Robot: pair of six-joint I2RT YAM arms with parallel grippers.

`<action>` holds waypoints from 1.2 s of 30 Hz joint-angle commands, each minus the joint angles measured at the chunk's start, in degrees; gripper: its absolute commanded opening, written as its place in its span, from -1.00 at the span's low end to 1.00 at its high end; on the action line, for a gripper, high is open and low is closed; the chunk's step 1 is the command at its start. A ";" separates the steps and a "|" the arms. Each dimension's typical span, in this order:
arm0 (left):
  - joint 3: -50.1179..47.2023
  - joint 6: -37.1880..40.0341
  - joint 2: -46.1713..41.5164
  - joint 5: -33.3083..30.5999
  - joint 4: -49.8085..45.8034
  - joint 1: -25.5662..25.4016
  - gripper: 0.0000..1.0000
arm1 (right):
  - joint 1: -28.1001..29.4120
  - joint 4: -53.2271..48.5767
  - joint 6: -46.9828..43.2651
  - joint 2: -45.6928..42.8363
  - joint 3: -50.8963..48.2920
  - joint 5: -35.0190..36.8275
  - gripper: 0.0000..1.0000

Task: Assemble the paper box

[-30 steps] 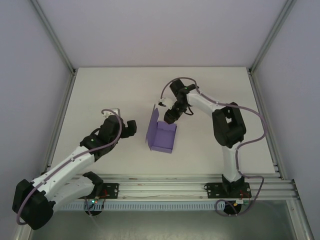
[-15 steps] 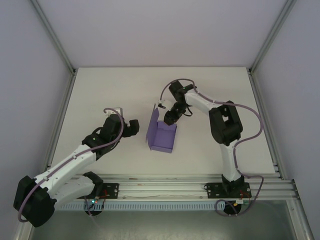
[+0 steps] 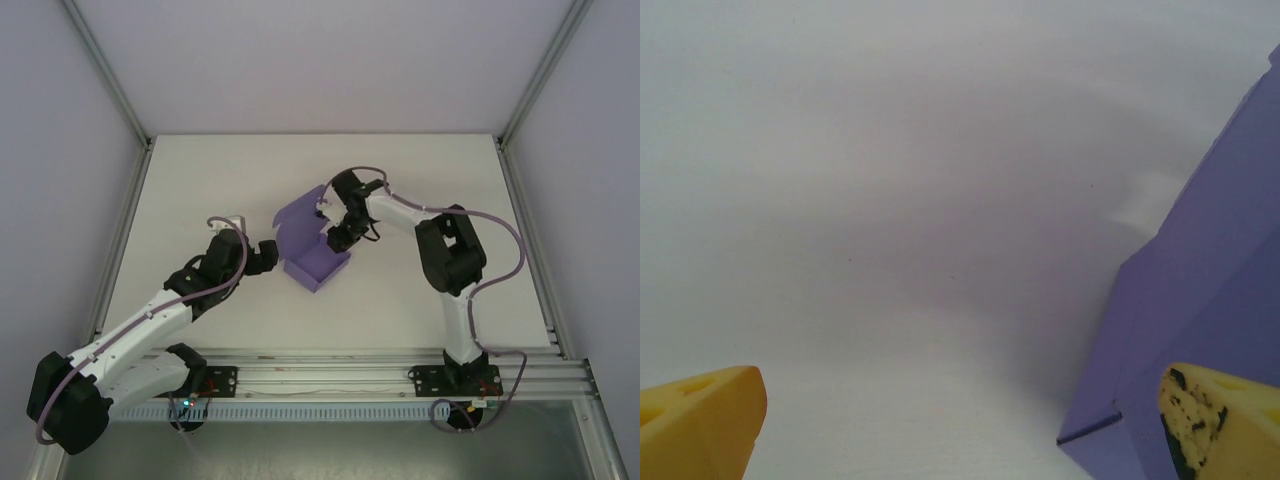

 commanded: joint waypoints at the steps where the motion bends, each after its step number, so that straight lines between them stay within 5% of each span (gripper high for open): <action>1: -0.58 0.44 -1.23 -0.63 0.19 0.33 1.00 | 1.82 2.16 4.68 1.21 -2.99 13.41 -0.74; 15: -0.25 1.80 -3.04 -2.35 -1.18 0.33 1.00 | 5.54 -1.36 11.48 4.73 -2.89 28.69 -0.63; 21: 0.39 2.70 -3.17 -2.48 -0.95 0.41 1.00 | 6.20 -2.94 13.33 5.84 -1.27 32.84 -1.00; 36: 2.30 2.45 -4.10 -3.06 -2.61 0.36 1.00 | 11.13 -13.51 26.50 12.00 4.90 51.56 -1.00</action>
